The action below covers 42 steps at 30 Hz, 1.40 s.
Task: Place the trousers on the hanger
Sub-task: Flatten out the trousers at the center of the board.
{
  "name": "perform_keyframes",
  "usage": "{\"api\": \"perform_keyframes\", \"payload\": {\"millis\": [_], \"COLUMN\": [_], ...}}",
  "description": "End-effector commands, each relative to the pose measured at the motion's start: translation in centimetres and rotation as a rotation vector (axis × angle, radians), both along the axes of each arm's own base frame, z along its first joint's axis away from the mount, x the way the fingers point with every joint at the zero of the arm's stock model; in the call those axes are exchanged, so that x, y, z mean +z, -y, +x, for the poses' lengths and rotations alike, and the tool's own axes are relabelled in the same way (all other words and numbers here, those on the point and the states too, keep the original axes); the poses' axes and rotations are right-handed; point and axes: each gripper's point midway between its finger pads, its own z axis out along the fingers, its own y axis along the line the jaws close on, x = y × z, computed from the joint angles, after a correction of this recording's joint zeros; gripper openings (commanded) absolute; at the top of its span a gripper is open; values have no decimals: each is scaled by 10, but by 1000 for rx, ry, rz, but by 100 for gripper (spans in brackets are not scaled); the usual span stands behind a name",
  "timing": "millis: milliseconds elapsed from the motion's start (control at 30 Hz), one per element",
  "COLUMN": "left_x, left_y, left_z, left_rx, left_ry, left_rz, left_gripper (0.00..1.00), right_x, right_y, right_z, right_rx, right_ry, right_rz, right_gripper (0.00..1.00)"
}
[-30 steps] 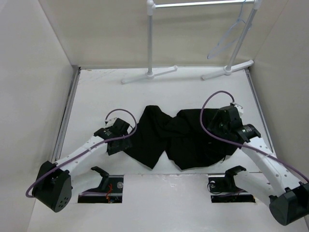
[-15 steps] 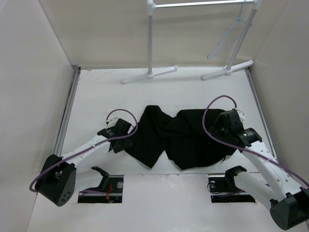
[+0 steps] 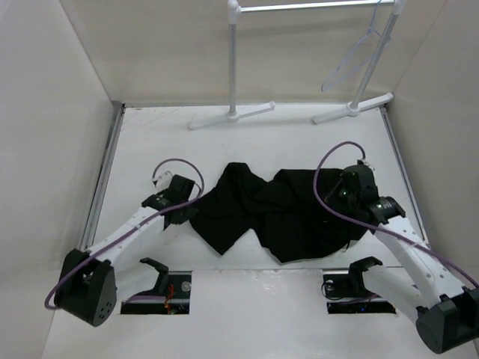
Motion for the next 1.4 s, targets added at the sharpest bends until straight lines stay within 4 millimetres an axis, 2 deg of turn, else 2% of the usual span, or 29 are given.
{"api": "perform_keyframes", "payload": {"millis": [0, 67, 133, 200, 267, 367, 433, 467, 533, 600, 667, 733, 833, 933, 1000, 1067, 1167, 1200, 1233, 1267, 1300, 1333, 1367], "left_x": [97, 155, 210, 260, 301, 350, 373, 382, 388, 384, 372, 353, 329, 313, 294, 273, 245, 237, 232, 228, 228, 233, 242], "left_y": [-15, -33, -57, -83, -109, -154, -183, -192, -209, -216, -222, -225, -231, -236, -242, -250, -259, -259, -259, -254, -247, -238, -228], "left_z": [54, 69, 76, 76, 71, 50, 30, 22, 8, 7, 16, 36, 65, 95, 120, 150, 207, 226, 244, 263, 274, 280, 280], "left_rx": [114, 167, 226, 296, 371, 514, 612, 644, 716, 747, 750, 722, 698, 695, 696, 696, 670, 660, 644, 605, 565, 535, 508], "left_ry": [299, 439, 563, 677, 774, 894, 953, 969, 964, 940, 890, 825, 736, 686, 644, 595, 534, 523, 520, 520, 520, 538, 567], "left_rz": [-33, -33, -11, 13, 39, 102, 167, 210, 311, 363, 398, 435, 468, 482, 487, 492, 508, 511, 504, 473, 443, 414, 392], "left_gripper": [7, 7, 6, 6, 6, 6, 6, 6, 7, 7, 7, 7, 7, 7, 6, 6, 6, 8, 13, 22, 32, 47, 59], "right_x": [118, 167, 213, 255, 291, 344, 376, 388, 397, 386, 361, 332, 305, 283, 265, 237, 188, 174, 161, 155, 154, 158, 168], "right_y": [-2, 9, 20, 28, 36, 47, 55, 59, 64, 67, 66, 68, 79, 101, 125, 150, 181, 189, 197, 201, 204, 203, 200], "right_z": [31, 18, 1, -19, -38, -72, -97, -108, -116, -100, -68, -26, 28, 79, 115, 154, 214, 233, 247, 258, 265, 267, 264], "right_rx": [-13, -30, -40, -41, -46, -57, -56, -60, -72, -106, -142, -210, -280, -327, -368, -418, -488, -513, -535, -549, -547, -537, -523], "right_ry": [365, 456, 542, 628, 706, 850, 948, 987, 1009, 967, 898, 839, 795, 746, 716, 661, 546, 518, 491, 475, 470, 472, 488], "right_rz": [70, 60, 46, 44, 57, 102, 126, 138, 139, 98, 42, -14, -43, 11, 57, 98, 142, 152, 147, 137, 130, 126, 109], "right_gripper": [6, 6, 6, 6, 6, 6, 7, 7, 8, 8, 9, 8, 7, 7, 7, 8, 10, 15, 25, 44, 64, 77, 84]}}
